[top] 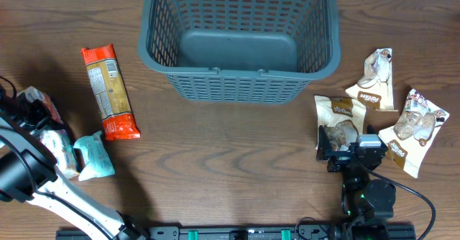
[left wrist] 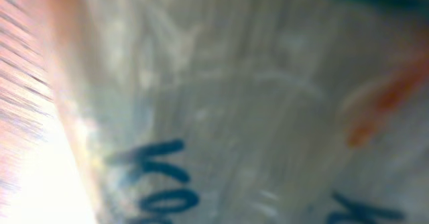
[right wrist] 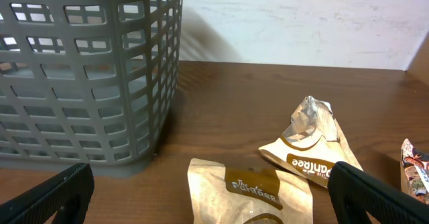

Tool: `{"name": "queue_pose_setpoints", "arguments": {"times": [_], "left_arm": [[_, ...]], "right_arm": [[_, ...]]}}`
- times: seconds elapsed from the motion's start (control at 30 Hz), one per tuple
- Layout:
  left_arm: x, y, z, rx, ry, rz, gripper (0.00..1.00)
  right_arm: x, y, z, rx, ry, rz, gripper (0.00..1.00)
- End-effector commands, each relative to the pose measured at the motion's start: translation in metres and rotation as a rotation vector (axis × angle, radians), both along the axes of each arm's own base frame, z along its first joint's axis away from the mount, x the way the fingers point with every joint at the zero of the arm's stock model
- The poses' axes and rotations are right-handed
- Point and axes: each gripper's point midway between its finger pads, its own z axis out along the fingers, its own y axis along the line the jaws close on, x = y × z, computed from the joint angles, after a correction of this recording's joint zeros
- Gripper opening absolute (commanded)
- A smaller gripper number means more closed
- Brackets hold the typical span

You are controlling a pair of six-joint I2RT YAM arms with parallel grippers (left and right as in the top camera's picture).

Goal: Pack container
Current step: 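Lift the tissue strip with the left gripper and drop it into the basket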

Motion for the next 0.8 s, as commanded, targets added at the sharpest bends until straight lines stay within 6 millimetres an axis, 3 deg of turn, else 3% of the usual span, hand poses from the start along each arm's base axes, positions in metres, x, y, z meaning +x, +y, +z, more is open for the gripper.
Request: {"name": "queue_pose_setpoints", "arguments": {"times": [0.0, 0.17, 0.3, 0.43, 0.6, 0.77], "left_arm": [[0.009, -0.017, 0.021, -0.047, -0.05, 0.031, 0.06], [0.033, -0.027, 0.087, 0.038, -0.219, -0.015, 0.06], [0.051, -0.05, 0.16, 0.158, -0.409, -0.107, 0.06], [0.062, -0.087, 0.237, 0.291, -0.627, -0.216, 0.06], [0.071, -0.155, 0.33, 0.432, -0.947, -0.432, 0.06], [0.065, -0.257, 0.402, 0.543, -1.261, -0.867, 0.06]], "right_arm": [[0.0, -0.001, -0.002, 0.013, 0.003, -0.006, 0.99], [0.0, 0.0, -0.002, 0.013, 0.004, -0.006, 0.99], [0.0, 0.0, -0.002, 0.013, 0.004, -0.006, 0.99], [0.0, 0.0, -0.002, 0.013, 0.004, -0.006, 0.99], [0.0, 0.0, -0.002, 0.013, 0.004, -0.006, 0.99], [0.0, 0.0, -0.002, 0.013, 0.004, -0.006, 0.99]]}}
